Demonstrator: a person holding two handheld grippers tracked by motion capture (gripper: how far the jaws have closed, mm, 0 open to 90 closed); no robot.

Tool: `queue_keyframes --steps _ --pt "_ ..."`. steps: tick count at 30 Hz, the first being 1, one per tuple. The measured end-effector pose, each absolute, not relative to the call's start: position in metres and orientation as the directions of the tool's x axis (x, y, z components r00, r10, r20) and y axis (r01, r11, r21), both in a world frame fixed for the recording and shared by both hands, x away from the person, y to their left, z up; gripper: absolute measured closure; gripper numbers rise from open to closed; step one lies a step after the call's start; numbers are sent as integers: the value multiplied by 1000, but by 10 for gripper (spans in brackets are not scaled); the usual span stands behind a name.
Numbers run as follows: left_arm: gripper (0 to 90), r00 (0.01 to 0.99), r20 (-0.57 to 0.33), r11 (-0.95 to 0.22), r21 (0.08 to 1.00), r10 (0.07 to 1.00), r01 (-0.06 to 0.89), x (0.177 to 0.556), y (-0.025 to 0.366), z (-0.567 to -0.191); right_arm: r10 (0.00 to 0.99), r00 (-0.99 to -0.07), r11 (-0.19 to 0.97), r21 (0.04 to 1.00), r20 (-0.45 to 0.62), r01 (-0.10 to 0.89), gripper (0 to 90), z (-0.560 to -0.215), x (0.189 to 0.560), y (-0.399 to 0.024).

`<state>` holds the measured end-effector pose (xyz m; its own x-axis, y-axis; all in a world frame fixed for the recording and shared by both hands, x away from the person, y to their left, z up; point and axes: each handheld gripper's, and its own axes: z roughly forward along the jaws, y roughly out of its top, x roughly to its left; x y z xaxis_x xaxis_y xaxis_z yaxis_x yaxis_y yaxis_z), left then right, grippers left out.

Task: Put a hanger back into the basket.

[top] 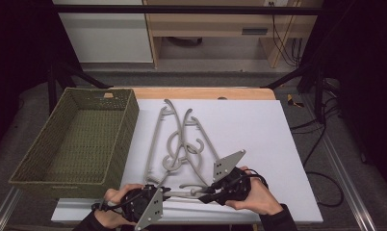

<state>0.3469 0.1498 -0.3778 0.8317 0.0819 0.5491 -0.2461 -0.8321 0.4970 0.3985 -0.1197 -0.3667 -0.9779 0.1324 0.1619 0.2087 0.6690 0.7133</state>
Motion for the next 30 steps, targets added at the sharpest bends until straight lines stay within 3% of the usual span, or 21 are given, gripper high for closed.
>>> queue_keyframes --steps 7,17,25,30 --pt "816 853 459 -789 606 248 -97 355 155 -372 254 -965 610 763 68 214 601 -362 401 -127" --pt "819 807 391 -720 692 443 60 367 169 -364 471 -879 350 901 66 255 400 -349 406 -163" --pt "818 734 379 -657 744 564 121 371 180 -348 647 -758 183 946 88 266 197 -349 402 -199" --pt "818 701 378 -631 764 605 133 373 188 -334 713 -697 186 935 84 303 129 -359 399 -217"
